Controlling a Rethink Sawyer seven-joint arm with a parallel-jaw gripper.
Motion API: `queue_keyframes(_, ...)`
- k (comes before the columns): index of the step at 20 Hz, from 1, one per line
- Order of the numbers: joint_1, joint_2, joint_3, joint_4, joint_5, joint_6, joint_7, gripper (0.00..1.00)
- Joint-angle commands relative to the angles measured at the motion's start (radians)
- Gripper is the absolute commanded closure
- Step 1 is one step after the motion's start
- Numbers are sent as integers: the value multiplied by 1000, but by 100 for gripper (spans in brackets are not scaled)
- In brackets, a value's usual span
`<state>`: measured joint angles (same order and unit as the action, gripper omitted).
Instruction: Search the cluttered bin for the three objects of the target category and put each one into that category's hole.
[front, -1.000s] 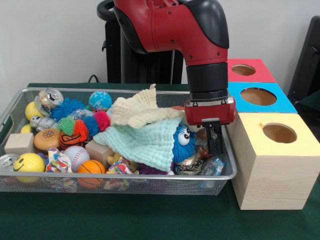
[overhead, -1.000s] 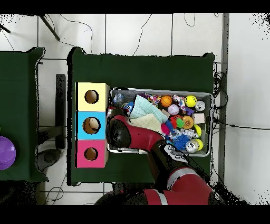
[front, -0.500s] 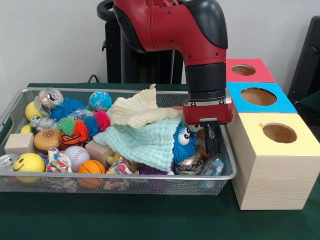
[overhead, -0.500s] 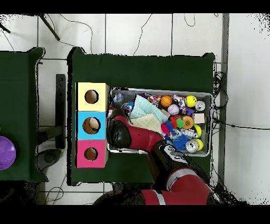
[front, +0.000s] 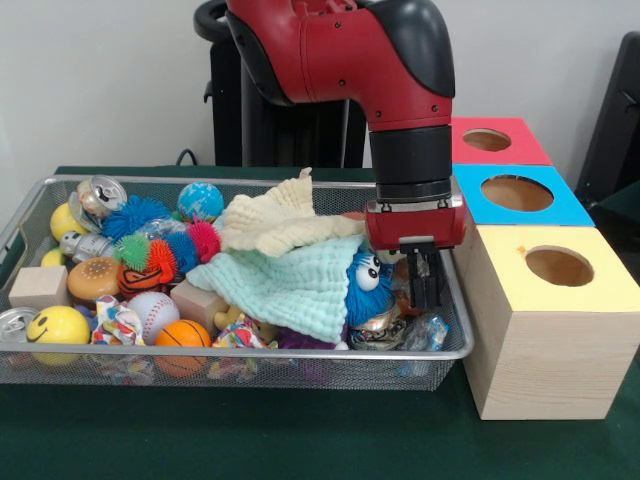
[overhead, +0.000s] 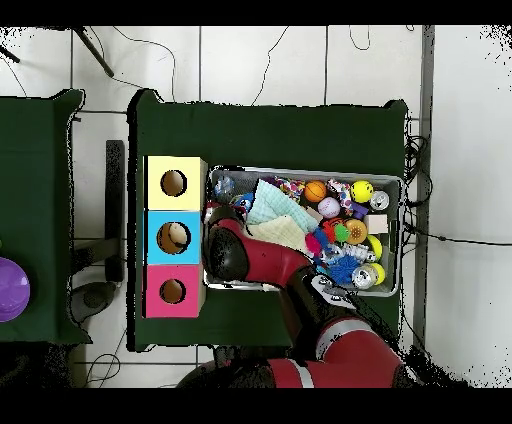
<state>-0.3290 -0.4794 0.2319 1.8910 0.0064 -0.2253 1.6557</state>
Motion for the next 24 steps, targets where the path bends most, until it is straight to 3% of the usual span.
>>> queue_keyframes(1,1,14,-10,9,46,-11,234,100)
queue_keyframes(9,10,12,-21,0,55,21,223,100)
queue_keyframes(10,9,12,-20,0,53,22,223,0)
queue_keyframes(24,48,37,-42,-62,86,45,202,0)
